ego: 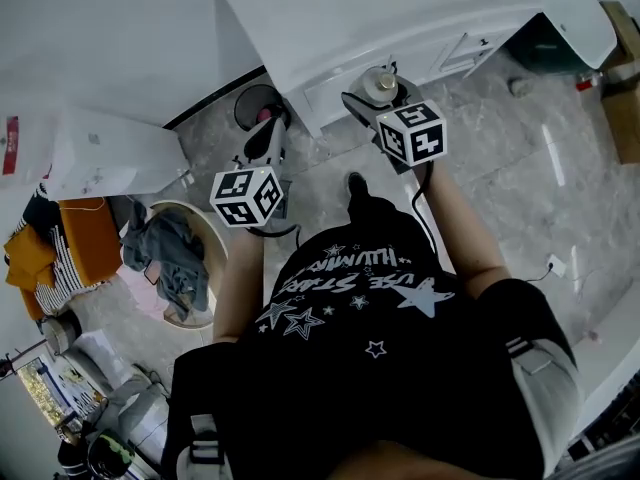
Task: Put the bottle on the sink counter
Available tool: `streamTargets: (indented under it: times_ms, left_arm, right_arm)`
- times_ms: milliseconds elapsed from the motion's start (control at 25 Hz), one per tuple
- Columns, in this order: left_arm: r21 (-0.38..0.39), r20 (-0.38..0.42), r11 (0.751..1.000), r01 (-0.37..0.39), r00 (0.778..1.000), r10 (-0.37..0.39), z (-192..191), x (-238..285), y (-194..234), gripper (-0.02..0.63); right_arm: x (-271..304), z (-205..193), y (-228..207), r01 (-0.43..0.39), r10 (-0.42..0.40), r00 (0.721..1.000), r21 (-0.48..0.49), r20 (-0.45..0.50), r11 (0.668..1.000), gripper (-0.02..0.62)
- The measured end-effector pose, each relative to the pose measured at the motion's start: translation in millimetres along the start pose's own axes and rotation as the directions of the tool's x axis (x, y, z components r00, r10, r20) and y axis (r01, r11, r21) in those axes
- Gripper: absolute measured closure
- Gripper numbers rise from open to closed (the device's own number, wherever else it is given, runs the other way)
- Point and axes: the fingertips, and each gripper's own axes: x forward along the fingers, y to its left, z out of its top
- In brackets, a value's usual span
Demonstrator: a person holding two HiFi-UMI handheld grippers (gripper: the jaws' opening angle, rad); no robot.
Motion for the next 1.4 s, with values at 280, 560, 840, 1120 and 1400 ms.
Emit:
streamTargets:
  times_ms: [280,560,840,1120,1400]
  left_arm:
    - [-0.019,0.012,0.999,-0.04,0.999,0.04,22.9,60.7,19.7,0.597]
    - [-0.041,0.02,0.996,-0.083,0.996,0.083,36.2,98.6,44.8,0.597]
    - [-0.052,0.009,0.993,-0.101,0.995,0.102,40.9,107.2,68.1,0.597]
    - [-0.056,-0.017,0.997,-0.051,0.999,0.05,44.3,133.7,96.7,0.597]
    - [-0.073,-0.052,0.997,0.009,0.999,-0.012,50.0,163.8,123.0,0.597]
  right_arm:
    - [48.5,22.1,-46.6,-0.036,0.035,0.999,-0.04,-0.035,0.999,0.271]
    - [101.5,34.1,-70.5,-0.08,0.074,0.995,-0.081,-0.073,0.994,0.271]
    - [138.3,36.5,-70.0,-0.088,0.078,0.992,-0.097,-0.097,0.991,0.271]
    - [175.7,29.7,-72.8,-0.058,0.045,0.989,-0.095,-0.138,0.994,0.271]
    - [209.9,27.7,-84.0,-0.01,-0.007,0.984,-0.093,-0.18,0.996,0.272]
